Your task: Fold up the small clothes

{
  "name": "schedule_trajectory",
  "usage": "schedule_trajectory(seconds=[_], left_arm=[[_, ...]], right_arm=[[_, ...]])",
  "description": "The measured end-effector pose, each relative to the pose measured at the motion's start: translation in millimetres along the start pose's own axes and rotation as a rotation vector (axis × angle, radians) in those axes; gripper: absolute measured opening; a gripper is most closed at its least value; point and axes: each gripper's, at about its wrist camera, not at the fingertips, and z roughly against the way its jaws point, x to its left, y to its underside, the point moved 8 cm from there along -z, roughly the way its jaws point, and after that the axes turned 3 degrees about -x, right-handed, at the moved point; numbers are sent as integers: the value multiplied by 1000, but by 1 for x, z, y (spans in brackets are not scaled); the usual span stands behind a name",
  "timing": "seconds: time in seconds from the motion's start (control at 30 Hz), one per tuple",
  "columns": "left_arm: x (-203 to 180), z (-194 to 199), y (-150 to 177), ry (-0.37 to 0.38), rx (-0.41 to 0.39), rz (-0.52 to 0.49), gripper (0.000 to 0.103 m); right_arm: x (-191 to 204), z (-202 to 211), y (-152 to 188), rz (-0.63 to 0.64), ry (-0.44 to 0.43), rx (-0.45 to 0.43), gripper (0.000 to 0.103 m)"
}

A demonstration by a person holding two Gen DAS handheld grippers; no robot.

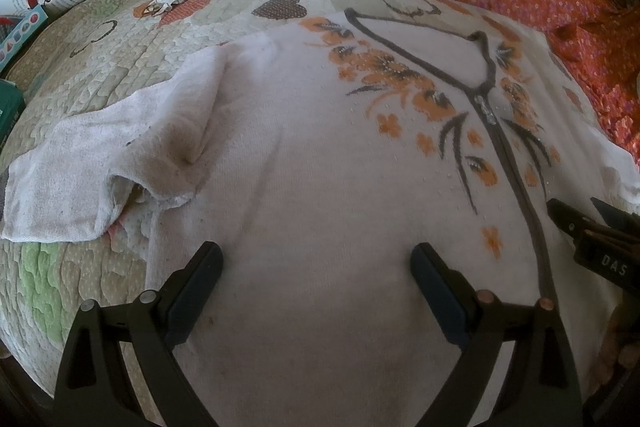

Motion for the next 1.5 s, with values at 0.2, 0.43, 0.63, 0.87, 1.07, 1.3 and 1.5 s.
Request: schedule_trajectory(seconds=[0.2,0.43,0.63,0.87,1.07,1.3,1.5], left_arm=[[0,0,1,1,2,-1,96],[0,0,1,1,5,-2,96],[-1,0,1,1,5,-2,97],[-1,0,1,1,7,-2,98],[-2,1,1,1,7,-1,98],[-4,2,9,0,9,-8,99],[-4,1,7,0,10,-8,100]], right_arm=[[-2,-1,0,-1,11,-6,92],[1,-1,1,-3,17,-9,94],[0,-1,1,-3,17,-9,94],[0,-1,1,-3,18,-10,95],[0,-1,1,-3,19,-10,95],[0,-1,2,-4,20,-11,96],[0,-2,2,-4,21,-12,96]])
